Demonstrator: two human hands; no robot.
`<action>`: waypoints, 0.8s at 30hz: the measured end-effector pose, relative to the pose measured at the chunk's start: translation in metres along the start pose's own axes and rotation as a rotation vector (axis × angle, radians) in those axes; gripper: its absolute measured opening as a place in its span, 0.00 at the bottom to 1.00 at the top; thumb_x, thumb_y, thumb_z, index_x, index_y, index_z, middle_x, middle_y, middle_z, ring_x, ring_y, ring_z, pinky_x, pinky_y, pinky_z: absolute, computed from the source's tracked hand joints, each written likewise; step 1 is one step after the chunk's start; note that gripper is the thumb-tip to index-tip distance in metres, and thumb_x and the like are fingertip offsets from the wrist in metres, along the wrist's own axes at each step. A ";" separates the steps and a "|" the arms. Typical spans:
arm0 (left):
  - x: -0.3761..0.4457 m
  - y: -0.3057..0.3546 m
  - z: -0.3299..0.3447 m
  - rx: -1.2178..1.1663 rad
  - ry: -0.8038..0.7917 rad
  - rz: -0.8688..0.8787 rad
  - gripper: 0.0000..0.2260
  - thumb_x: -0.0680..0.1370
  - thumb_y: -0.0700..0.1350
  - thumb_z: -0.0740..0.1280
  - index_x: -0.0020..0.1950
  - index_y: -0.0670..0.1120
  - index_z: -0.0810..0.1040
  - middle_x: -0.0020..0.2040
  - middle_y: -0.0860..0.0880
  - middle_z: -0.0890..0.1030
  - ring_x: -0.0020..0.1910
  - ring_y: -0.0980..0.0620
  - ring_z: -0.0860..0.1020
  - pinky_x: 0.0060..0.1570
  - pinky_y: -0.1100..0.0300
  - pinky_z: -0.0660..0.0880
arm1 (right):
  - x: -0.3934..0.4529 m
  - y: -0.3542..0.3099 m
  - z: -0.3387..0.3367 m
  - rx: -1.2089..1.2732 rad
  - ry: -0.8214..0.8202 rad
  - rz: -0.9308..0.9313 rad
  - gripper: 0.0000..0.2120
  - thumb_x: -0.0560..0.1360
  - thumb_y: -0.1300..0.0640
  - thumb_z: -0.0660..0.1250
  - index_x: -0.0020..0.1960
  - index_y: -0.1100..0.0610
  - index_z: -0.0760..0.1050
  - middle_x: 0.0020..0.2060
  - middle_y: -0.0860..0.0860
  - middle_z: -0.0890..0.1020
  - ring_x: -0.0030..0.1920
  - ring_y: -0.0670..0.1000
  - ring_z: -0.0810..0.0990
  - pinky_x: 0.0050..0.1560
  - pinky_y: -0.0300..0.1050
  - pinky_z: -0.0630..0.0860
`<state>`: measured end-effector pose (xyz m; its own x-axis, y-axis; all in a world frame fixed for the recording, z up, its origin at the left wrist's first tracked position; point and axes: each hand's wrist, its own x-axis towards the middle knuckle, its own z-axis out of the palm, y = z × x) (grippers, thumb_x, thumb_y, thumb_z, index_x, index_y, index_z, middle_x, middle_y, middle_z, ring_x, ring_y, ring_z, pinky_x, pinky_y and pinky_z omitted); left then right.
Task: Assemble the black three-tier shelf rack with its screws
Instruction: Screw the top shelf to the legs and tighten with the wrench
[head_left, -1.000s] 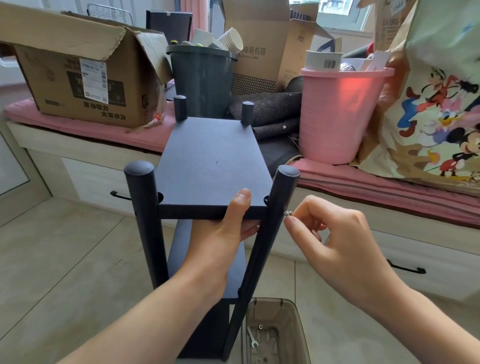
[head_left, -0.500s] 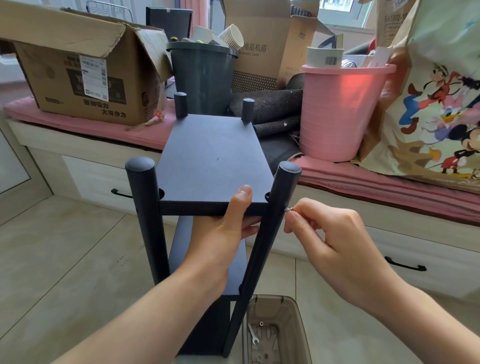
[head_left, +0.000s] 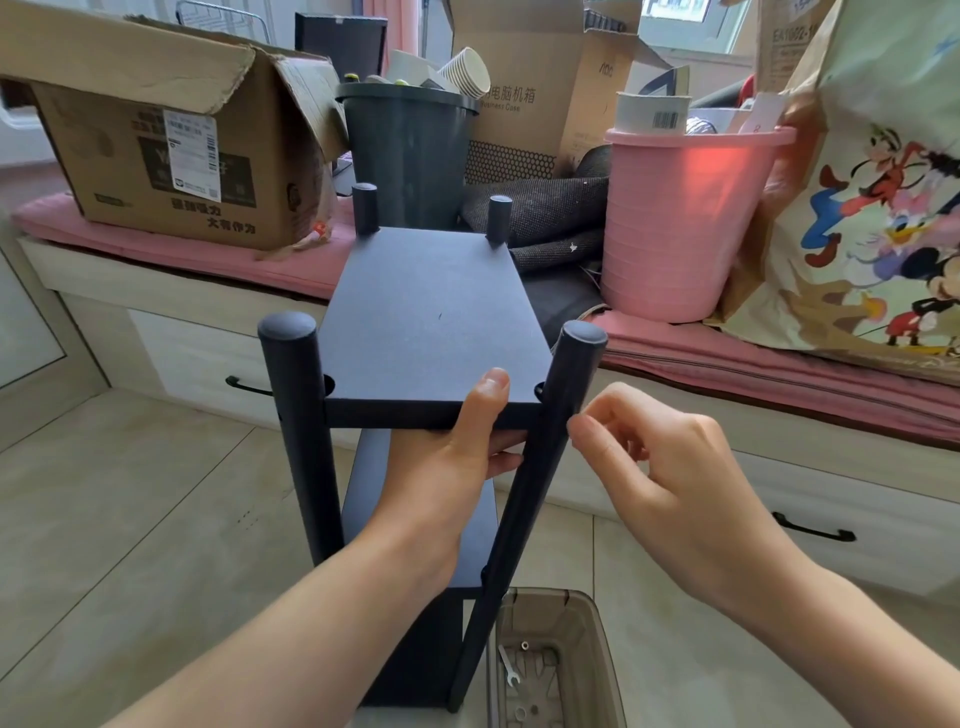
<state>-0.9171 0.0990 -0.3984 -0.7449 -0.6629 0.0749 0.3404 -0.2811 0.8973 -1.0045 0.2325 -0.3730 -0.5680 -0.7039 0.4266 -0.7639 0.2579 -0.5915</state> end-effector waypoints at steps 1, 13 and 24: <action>0.000 0.000 0.000 0.002 -0.002 -0.002 0.08 0.81 0.49 0.66 0.58 0.51 0.78 0.45 0.52 0.88 0.45 0.51 0.87 0.37 0.68 0.79 | 0.000 -0.001 0.000 0.001 0.005 -0.005 0.17 0.77 0.42 0.57 0.39 0.52 0.73 0.28 0.49 0.75 0.29 0.52 0.70 0.34 0.50 0.70; 0.000 0.000 0.000 -0.008 0.014 -0.009 0.05 0.81 0.49 0.67 0.56 0.52 0.79 0.45 0.52 0.88 0.45 0.51 0.87 0.36 0.67 0.79 | 0.000 -0.002 -0.001 0.004 0.036 -0.021 0.19 0.77 0.42 0.60 0.34 0.53 0.70 0.26 0.51 0.72 0.29 0.53 0.68 0.33 0.51 0.69; 0.000 0.001 0.000 -0.022 0.007 -0.006 0.04 0.81 0.48 0.67 0.55 0.52 0.78 0.43 0.52 0.88 0.44 0.51 0.87 0.35 0.67 0.78 | 0.003 0.002 0.000 0.116 -0.005 0.012 0.17 0.79 0.49 0.63 0.34 0.54 0.73 0.26 0.49 0.73 0.28 0.49 0.68 0.31 0.41 0.66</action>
<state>-0.9169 0.0990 -0.3974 -0.7432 -0.6658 0.0662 0.3481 -0.3002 0.8881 -1.0074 0.2310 -0.3726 -0.5753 -0.7045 0.4154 -0.7161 0.1886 -0.6720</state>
